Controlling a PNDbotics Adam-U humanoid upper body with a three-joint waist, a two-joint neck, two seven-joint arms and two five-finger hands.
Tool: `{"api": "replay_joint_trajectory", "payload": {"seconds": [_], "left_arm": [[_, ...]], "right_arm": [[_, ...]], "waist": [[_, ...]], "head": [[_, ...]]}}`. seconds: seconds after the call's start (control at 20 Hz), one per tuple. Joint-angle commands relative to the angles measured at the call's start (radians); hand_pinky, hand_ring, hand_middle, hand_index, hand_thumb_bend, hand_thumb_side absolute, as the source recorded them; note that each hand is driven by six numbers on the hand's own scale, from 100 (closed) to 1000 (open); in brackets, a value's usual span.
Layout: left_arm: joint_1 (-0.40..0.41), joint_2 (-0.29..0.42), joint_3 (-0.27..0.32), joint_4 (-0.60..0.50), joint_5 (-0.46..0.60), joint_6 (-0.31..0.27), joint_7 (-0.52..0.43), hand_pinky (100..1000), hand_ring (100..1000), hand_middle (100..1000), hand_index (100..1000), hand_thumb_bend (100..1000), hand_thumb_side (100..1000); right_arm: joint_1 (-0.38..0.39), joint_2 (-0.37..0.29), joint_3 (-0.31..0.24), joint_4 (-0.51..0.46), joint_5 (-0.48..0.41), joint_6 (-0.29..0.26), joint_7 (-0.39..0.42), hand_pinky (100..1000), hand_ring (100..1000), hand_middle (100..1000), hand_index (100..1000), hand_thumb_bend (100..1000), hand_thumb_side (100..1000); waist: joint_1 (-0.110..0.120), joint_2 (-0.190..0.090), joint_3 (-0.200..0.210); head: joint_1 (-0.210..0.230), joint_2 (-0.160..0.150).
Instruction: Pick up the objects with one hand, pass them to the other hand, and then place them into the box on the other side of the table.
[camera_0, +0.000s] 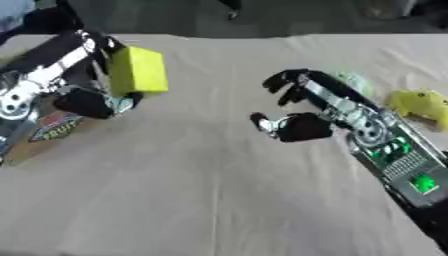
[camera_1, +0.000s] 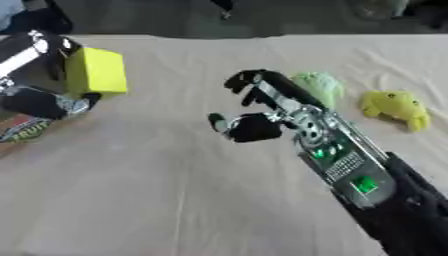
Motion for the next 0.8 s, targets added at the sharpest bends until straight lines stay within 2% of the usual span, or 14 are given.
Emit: {"api": "replay_joint_trajectory", "payload": {"seconds": [0.05,0.5,0.8], "left_arm": [[0.003,0.059,0.056,-0.006,-0.016,0.009,0.027,555,599,444,503,100,100],[0.045,0.116,0.147,0.061,-0.04,0.042,0.074,564,601,445,504,105,100],[0.053,0.134,0.175,0.191,-0.048,0.065,0.086,574,603,451,508,110,100]], "right_arm": [[-0.005,-0.031,-0.025,-0.026,-0.021,0.005,-0.036,820,719,757,818,232,430],[0.018,-0.057,-0.05,-0.028,-0.033,0.017,-0.097,817,715,752,813,251,416],[0.022,-0.066,-0.064,-0.034,-0.034,0.017,-0.111,817,714,752,813,260,422]], "waist": [[0.002,-0.013,0.003],[0.002,-0.013,0.006],[0.002,-0.014,0.007]], "head": [[0.022,-0.015],[0.045,-0.018],[0.065,-0.02]]}}
